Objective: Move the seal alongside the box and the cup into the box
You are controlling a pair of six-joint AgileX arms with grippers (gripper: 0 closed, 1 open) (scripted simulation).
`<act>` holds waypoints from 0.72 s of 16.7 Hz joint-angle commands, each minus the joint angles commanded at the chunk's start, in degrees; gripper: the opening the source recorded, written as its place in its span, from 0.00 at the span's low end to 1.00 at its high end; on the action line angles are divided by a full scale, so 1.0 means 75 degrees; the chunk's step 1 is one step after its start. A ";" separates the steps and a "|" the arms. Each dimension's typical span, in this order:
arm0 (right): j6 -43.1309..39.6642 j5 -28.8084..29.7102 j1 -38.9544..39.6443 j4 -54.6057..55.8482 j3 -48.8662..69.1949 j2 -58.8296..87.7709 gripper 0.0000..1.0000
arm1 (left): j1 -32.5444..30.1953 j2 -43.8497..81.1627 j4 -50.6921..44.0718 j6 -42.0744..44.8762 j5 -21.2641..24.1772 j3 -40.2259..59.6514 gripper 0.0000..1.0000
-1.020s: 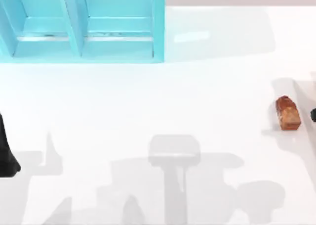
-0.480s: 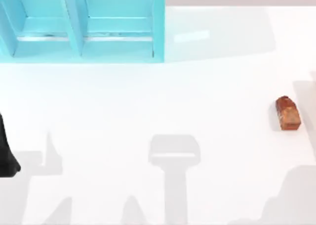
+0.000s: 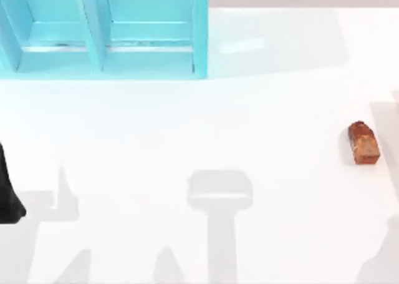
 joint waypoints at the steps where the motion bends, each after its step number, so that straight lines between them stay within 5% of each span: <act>1: -0.0023 -0.0054 -0.0036 0.0096 0.0070 0.0001 0.00 | 0.0000 0.0000 0.0000 0.0000 0.0000 0.0000 1.00; 12: -0.0009 -0.0366 0.0033 0.2388 -0.0942 0.0394 0.00 | 0.0000 0.0000 0.0000 0.0000 0.0000 0.0000 1.00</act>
